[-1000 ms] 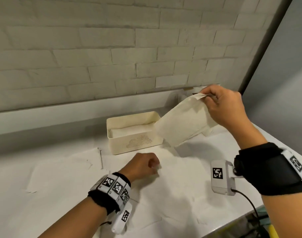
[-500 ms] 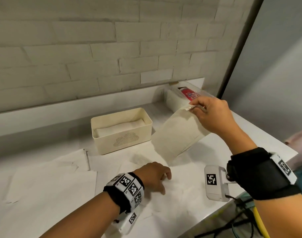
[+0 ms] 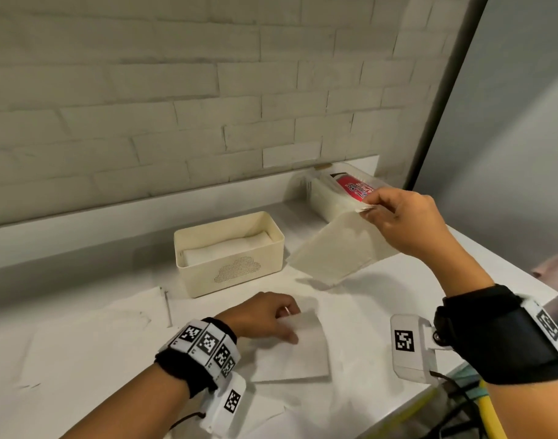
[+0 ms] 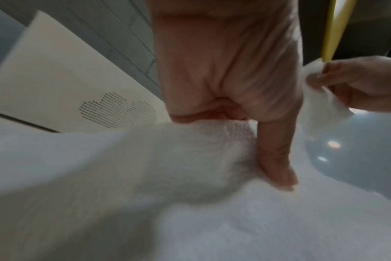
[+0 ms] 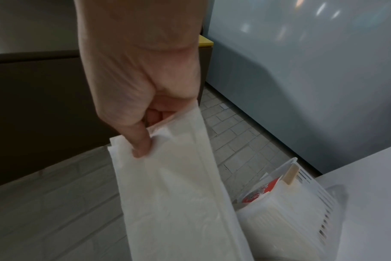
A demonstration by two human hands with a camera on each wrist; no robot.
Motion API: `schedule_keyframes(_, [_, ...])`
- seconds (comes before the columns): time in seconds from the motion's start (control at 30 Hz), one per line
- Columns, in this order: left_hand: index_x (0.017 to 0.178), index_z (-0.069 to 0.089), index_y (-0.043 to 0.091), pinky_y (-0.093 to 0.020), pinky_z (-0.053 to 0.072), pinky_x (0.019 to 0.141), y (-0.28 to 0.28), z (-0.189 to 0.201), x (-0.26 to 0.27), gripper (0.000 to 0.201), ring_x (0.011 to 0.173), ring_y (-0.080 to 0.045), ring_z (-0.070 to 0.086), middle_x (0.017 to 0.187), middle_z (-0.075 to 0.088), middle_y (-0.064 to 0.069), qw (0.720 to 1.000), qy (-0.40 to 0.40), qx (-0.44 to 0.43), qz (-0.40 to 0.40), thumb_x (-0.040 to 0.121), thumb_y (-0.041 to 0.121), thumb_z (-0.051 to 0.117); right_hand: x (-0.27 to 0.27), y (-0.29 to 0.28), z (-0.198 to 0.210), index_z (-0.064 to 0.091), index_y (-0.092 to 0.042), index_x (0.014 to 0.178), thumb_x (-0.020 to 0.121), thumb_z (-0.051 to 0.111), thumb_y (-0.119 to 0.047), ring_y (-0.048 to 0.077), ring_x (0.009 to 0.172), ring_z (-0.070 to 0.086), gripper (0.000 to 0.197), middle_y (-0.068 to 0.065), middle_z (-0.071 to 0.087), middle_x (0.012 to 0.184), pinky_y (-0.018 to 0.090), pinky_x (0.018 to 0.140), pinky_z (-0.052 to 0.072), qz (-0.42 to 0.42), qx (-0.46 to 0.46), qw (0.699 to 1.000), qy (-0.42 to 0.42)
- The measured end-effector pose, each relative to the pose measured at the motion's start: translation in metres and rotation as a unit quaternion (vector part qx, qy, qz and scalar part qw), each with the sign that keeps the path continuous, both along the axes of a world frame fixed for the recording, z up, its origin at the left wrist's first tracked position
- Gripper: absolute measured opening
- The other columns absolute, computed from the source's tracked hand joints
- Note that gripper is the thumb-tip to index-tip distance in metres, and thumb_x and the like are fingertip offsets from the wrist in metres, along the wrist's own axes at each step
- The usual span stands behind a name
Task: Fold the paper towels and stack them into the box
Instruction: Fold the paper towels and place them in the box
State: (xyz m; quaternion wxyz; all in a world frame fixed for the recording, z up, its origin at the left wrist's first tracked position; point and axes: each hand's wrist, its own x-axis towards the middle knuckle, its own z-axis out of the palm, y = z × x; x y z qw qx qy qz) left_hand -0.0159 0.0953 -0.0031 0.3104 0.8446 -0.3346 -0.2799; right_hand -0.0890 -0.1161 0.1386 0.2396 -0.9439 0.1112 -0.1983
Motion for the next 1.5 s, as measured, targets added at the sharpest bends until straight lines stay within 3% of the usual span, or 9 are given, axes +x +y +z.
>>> schedule_keyframes(0.27, [0.082,0.061,0.017,-0.027,0.047,0.063,0.045,0.044,0.038,0.010,0.070,-0.016,0.060,0.080,0.066,0.001,0.936,-0.050,-0.200,0.286,0.081,0.020,0.071,-0.007,0.003,0.028,0.065,-0.031,0.085,0.088,0.061,-0.022,0.018,0.102,0.055,0.010,-0.006,0.066,0.094,0.031,0.086,0.046,0.059,-0.010,0.997,0.055])
schedule_keyframes(0.47, [0.081,0.060,0.014,-0.023,0.048,0.063,0.036,0.062,0.039,0.011,0.069,-0.015,0.059,0.081,0.064,-0.004,0.871,0.037,-0.343,0.350,0.083,0.005,0.066,0.008,0.044,0.028,0.066,-0.034,0.080,0.083,0.068,-0.018,-0.002,0.074,0.056,0.016,-0.019,0.063,0.077,0.006,0.067,0.042,0.228,-0.012,0.960,0.160])
schedule_keyframes(0.57, [0.087,0.061,0.012,-0.023,0.050,0.065,0.024,0.057,0.031,0.013,0.074,-0.016,0.061,0.083,0.066,-0.004,0.878,0.045,-0.347,0.327,0.083,0.000,0.065,0.028,0.064,0.009,0.071,-0.018,0.095,0.082,0.069,-0.014,-0.002,0.075,0.056,0.014,-0.012,0.065,0.082,0.002,0.066,0.039,0.259,-0.011,0.953,0.154])
schedule_keyframes(0.7, [0.101,0.068,0.017,-0.037,0.055,0.080,0.014,0.054,0.021,0.016,0.090,-0.020,0.068,0.097,0.072,-0.003,0.909,0.045,-0.325,0.258,0.087,0.011,0.063,0.048,0.077,-0.010,0.071,-0.019,0.097,0.081,0.069,-0.017,0.005,0.083,0.054,0.016,-0.005,0.067,0.091,0.002,0.062,0.035,0.255,-0.020,0.957,0.135])
schedule_keyframes(1.03, [0.095,0.067,0.025,-0.014,0.046,0.063,0.022,0.067,0.019,0.039,0.073,-0.004,0.064,0.075,0.070,0.012,0.921,0.108,-0.317,0.201,0.101,0.036,0.031,0.066,0.086,-0.020,0.060,-0.026,0.112,0.083,0.067,-0.018,0.006,0.087,0.053,0.031,-0.005,0.059,0.088,0.009,0.067,0.038,0.243,0.015,0.965,0.099])
schedule_keyframes(1.13, [0.104,0.065,0.035,-0.021,0.047,0.090,0.024,0.069,0.019,0.049,0.101,-0.005,0.063,0.098,0.071,0.012,0.924,0.095,-0.326,0.173,0.088,0.061,0.027,0.069,0.088,-0.022,0.056,-0.028,0.118,0.084,0.065,-0.018,0.012,0.091,0.055,0.036,-0.005,0.059,0.090,0.020,0.078,0.042,0.233,0.035,0.968,0.090])
schedule_keyframes(1.2, [0.102,0.065,0.039,-0.024,0.044,0.094,0.025,0.067,0.021,0.052,0.105,-0.006,0.061,0.102,0.069,0.014,0.929,0.088,-0.319,0.162,0.074,0.076,0.043,0.072,0.090,-0.023,0.054,-0.029,0.122,0.084,0.066,-0.018,0.015,0.093,0.056,0.041,-0.004,0.060,0.089,0.023,0.081,0.044,0.233,0.038,0.968,0.083])
schedule_keyframes(1.37, [0.114,0.059,0.025,-0.037,0.049,0.089,0.023,0.058,0.033,0.041,0.101,-0.024,0.063,0.106,0.067,-0.003,0.964,-0.017,-0.205,0.168,0.076,0.031,0.073,0.075,0.091,-0.022,0.045,-0.034,0.132,0.085,0.064,-0.017,0.010,0.091,0.048,0.054,-0.009,0.054,0.086,0.020,0.081,0.037,0.231,0.033,0.968,0.096])
schedule_keyframes(1.5, [0.126,0.053,0.023,-0.041,0.048,0.092,0.022,0.057,0.037,0.059,0.104,-0.024,0.060,0.111,0.067,-0.006,0.964,-0.044,-0.193,0.176,0.072,0.034,0.074,0.078,0.094,-0.024,0.038,-0.039,0.136,0.086,0.063,-0.017,0.013,0.099,0.047,0.060,-0.008,0.054,0.088,0.027,0.090,0.043,0.236,0.040,0.966,0.095])
